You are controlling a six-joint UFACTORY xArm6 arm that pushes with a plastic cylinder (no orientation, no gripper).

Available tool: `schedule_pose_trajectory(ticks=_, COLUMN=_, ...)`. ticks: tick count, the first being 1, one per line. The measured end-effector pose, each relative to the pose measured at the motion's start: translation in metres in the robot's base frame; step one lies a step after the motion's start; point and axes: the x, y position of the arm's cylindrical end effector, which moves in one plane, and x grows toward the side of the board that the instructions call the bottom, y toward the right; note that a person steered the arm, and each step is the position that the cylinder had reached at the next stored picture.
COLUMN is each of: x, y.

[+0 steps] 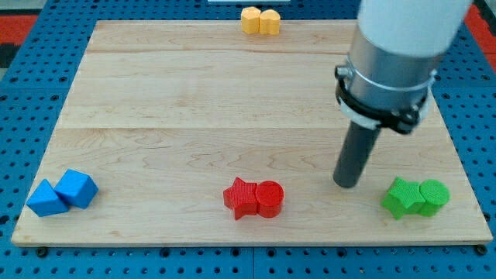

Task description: Push both red circle and red star into blue cube and blue triangle

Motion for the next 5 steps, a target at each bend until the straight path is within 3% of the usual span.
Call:
schedule_pose_trajectory(ticks=1, x=0.03, y=-0.014)
schedule_pose_trajectory(ticks=2, x=0.035, y=-0.047)
schedule_pose_trajectory(ticks=5, x=0.017, y=-0.074)
